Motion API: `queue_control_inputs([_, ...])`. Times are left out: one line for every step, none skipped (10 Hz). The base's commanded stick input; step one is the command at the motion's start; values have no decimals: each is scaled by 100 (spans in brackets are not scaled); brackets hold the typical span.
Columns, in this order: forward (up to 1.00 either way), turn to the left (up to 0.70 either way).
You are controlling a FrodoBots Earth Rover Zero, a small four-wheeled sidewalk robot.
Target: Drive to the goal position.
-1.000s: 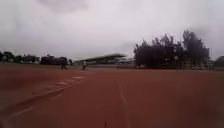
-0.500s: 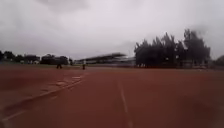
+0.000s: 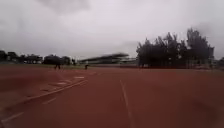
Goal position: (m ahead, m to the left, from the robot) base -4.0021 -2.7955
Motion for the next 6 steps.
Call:
queue_control_inputs([0,50])
queue_control_inputs([0,50])
queue_control_inputs([0,50])
queue_control_inputs([0,50])
queue_control_inputs([0,50])
queue_control_inputs([0,50])
